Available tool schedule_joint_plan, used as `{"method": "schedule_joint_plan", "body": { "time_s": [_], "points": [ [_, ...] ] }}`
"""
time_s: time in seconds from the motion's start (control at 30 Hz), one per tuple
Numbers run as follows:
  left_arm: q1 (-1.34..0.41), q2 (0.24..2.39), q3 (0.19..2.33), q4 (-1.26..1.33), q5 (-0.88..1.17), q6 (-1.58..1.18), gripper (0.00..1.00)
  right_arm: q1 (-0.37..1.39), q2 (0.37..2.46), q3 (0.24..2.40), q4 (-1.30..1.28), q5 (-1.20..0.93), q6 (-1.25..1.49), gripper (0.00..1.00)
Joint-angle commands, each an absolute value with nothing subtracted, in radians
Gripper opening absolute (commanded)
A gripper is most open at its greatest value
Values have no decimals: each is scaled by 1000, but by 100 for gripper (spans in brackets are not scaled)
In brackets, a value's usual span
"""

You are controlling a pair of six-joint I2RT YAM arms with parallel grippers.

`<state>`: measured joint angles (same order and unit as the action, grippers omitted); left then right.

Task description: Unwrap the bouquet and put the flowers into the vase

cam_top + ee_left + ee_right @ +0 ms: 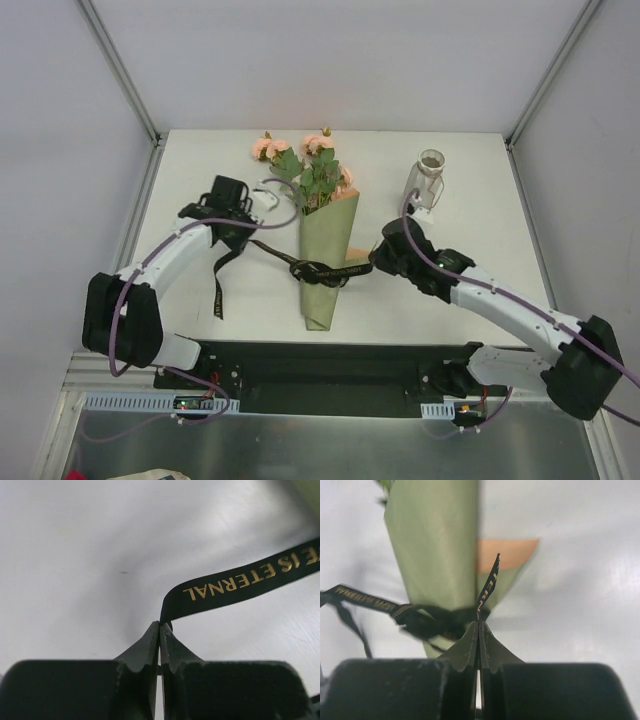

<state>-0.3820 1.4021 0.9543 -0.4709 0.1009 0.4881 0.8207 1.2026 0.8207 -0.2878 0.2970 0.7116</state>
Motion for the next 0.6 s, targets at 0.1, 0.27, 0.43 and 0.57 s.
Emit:
{"method": "schedule_joint_plan", "body": {
  "time_s": [0.1, 0.27, 0.43, 0.57],
  "points": [
    [-71, 1342, 1086, -538, 104, 465, 1, 577, 974, 851, -556, 523, 594, 1],
    [98, 1377, 1107, -540, -48, 416, 3, 410, 876, 880, -718, 687, 609, 1],
    [169, 1408, 1117, -540, -112, 342, 42, 357, 870, 910, -802, 790, 589, 17],
    [169, 1339, 1108, -563, -35, 348, 99, 437, 876, 934, -753, 774, 411, 80]
  ]
}}
